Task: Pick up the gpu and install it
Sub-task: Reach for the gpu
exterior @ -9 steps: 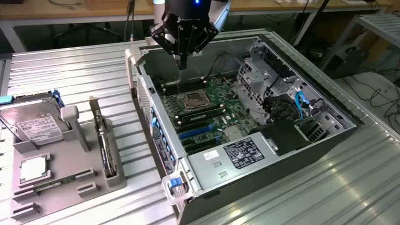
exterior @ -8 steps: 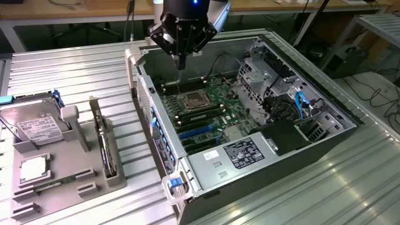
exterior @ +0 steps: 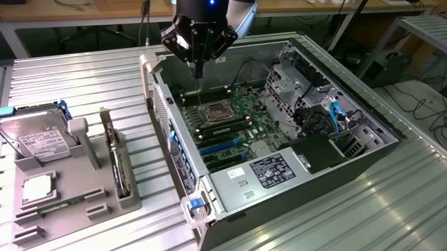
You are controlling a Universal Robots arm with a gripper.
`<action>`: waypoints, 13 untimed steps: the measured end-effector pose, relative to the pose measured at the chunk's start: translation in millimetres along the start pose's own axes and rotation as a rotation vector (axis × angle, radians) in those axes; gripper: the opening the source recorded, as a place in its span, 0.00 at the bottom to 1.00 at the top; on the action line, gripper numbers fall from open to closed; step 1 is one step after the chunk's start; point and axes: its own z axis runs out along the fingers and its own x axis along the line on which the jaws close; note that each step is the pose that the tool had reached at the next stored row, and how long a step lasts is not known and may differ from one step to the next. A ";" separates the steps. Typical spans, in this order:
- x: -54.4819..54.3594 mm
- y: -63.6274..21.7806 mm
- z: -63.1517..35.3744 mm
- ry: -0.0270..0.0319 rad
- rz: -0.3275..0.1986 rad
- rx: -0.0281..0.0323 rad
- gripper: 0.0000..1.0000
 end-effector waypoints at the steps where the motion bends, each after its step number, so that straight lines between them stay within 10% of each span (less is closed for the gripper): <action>1: 1.2 -0.2 0.0 0.0000 0.000 0.0000 0.11; 13: 15.6 -2.1 -0.5 0.0000 0.000 0.0000 0.11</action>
